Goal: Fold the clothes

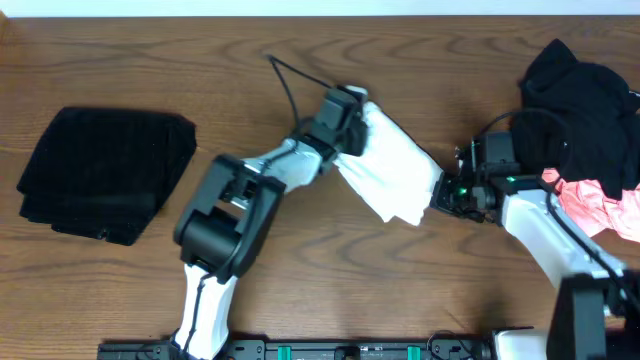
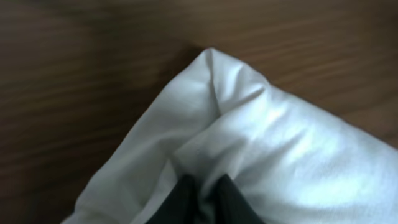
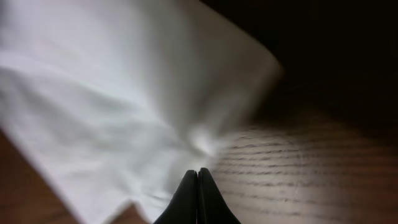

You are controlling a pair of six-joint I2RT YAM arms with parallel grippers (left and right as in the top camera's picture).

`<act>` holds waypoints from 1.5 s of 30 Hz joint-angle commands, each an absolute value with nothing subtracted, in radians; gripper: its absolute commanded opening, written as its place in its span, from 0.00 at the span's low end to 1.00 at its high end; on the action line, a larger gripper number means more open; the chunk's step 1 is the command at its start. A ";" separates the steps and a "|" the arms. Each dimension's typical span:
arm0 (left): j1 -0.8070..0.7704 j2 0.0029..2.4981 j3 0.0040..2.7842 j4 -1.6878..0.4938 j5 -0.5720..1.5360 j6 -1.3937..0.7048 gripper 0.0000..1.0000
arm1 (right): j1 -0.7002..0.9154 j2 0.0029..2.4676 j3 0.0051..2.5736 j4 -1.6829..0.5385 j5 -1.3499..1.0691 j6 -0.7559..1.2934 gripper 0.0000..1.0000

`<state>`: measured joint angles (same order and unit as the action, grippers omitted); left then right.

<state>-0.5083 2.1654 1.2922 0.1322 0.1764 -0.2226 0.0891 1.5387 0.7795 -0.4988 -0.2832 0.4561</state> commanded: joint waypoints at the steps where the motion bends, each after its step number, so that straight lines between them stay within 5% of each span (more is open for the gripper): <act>1: -0.446 2.222 1.243 -0.017 0.113 -0.294 0.13 | 0.099 1.588 0.783 -0.482 -0.273 0.431 0.01; 14: -0.513 2.108 1.243 -0.526 0.545 -0.432 0.07 | 0.099 1.507 0.854 -0.441 -0.434 0.374 0.01; 21: -0.625 2.032 1.243 -0.737 0.517 -0.465 0.06 | 0.116 1.512 0.855 -0.519 -0.418 0.373 0.01; 28: -0.614 1.925 1.243 -0.774 0.303 -0.503 0.06 | 0.117 1.592 0.827 -0.566 -0.276 0.350 0.01; 45: -0.582 1.823 1.206 -0.540 0.153 -0.334 0.16 | 0.126 1.735 0.815 -0.437 -0.257 0.350 0.01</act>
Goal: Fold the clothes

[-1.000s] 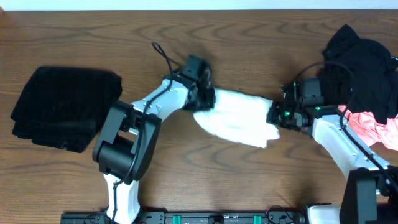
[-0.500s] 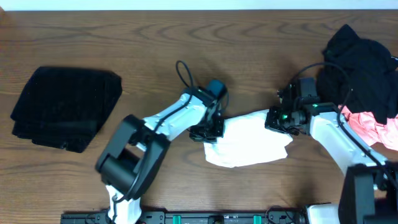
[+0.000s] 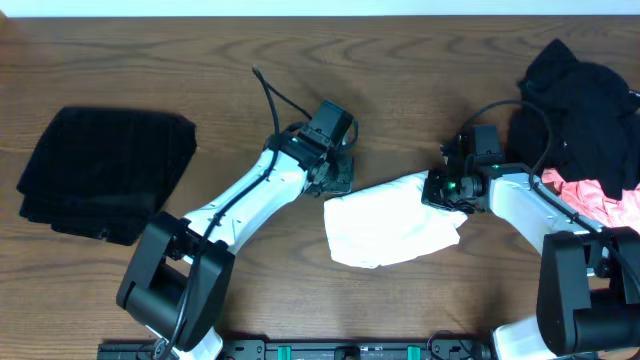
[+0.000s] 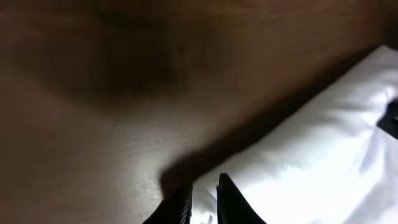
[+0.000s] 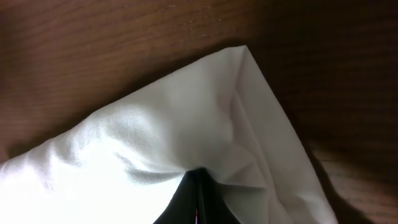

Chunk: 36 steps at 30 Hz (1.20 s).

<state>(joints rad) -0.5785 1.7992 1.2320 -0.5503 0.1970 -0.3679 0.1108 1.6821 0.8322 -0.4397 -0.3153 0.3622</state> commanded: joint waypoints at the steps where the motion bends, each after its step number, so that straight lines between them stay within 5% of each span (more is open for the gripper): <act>1: -0.583 1.830 1.204 -0.545 0.163 -0.334 0.16 | 0.126 1.735 0.816 -0.437 -0.257 0.351 0.01; 11: -0.583 1.863 1.201 -0.820 0.379 -0.216 0.12 | 0.126 1.735 0.816 -0.441 -0.231 0.353 0.01; 17: -0.579 1.842 1.202 -1.033 0.317 -0.187 0.06 | 0.126 1.735 0.815 -0.445 -0.210 0.362 0.01; 26: -0.601 1.710 1.229 -0.773 0.306 -0.188 0.12 | 0.126 1.735 0.815 -0.445 -0.191 0.362 0.01; 36: -0.659 1.829 1.227 -0.588 0.306 -0.233 0.06 | 0.126 1.735 0.815 -0.465 -0.191 0.362 0.01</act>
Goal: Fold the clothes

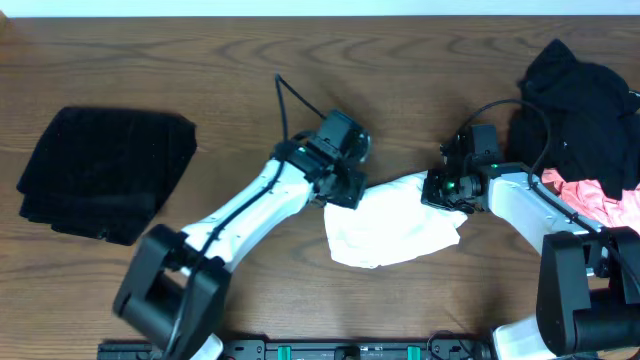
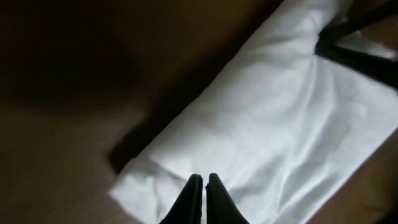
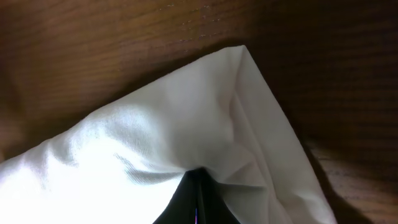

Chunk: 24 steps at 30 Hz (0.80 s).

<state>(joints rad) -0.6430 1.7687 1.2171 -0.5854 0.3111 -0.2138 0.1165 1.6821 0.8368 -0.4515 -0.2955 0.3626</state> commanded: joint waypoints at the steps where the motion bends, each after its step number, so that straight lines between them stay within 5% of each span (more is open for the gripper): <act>1: -0.664 1.852 1.227 -0.590 0.306 -0.233 0.05 | 0.126 1.735 0.815 -0.465 -0.191 0.362 0.01; 14: -0.580 1.929 1.227 -0.897 -0.121 -0.410 0.06 | 0.126 1.735 0.816 -0.467 -0.191 0.362 0.01; 24: -0.526 1.777 1.231 -0.850 0.024 -0.335 0.06 | 0.126 1.735 0.815 -0.491 -0.187 0.358 0.01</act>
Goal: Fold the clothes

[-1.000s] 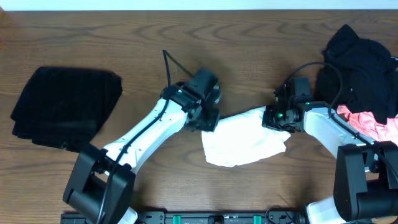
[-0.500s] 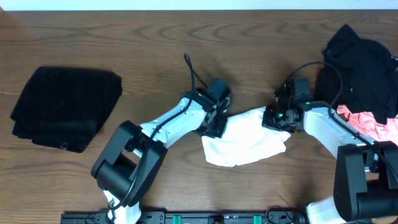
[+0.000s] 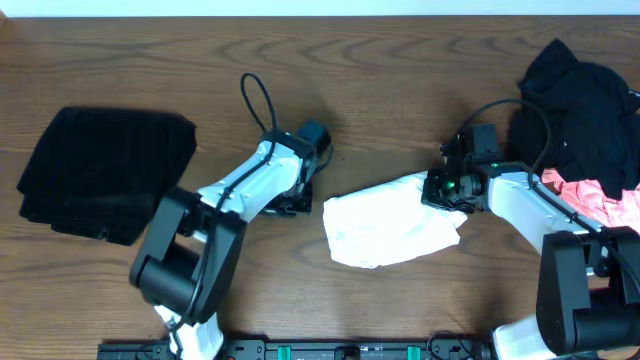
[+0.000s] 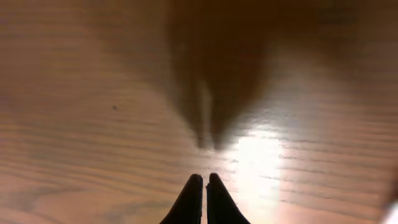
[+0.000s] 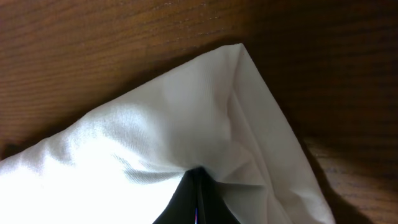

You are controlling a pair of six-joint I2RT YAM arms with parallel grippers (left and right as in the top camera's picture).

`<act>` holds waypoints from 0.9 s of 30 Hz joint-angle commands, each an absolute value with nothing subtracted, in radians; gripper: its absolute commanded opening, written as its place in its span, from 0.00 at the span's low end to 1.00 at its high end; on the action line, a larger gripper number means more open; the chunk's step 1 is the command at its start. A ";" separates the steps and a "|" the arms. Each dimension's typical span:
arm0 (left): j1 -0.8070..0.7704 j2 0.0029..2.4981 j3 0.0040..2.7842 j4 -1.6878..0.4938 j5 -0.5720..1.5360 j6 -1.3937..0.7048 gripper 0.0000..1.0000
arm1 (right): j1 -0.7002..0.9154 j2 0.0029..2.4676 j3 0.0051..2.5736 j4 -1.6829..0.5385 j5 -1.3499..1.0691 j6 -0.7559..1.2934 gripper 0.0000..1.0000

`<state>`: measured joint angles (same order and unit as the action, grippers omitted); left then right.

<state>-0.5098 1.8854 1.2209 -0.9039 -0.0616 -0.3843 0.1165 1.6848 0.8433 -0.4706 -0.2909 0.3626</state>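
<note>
A folded white cloth lies on the table, right of centre. My right gripper is shut on its upper right corner; in the right wrist view the cloth bunches around the shut fingertips. My left gripper is shut, holds nothing and sits over bare wood left of the cloth; in the left wrist view the closed tips point at the tabletop alone.
A folded black garment lies at the far left. A heap of black clothes with a pink piece sits at the right edge. The wooden table spreads between them.
My left gripper has moved left off the white cloth's top left edge to bare wood, still shut and empty. The right gripper and the cloth have not moved.
Both grippers first held the white cloth raised between them at mid table. Then the cloth lay folded on the wood, the left gripper open at its upper left corner and the right still holding. The left then shut over the cloth, and now rests apart.
</note>
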 commanded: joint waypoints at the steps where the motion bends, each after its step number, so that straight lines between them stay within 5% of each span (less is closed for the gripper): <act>1: -0.529 1.759 1.231 -0.822 0.056 -0.327 0.06 | 0.126 1.735 0.815 -0.490 -0.187 0.358 0.01; 27: -0.647 1.945 1.228 -0.570 0.220 -0.160 0.06 | 0.126 1.735 0.815 -0.486 -0.186 0.358 0.01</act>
<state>-0.6430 1.9068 1.2255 -0.5655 0.2115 -0.1925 0.1165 1.6859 0.8448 -0.4698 -0.2905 0.3626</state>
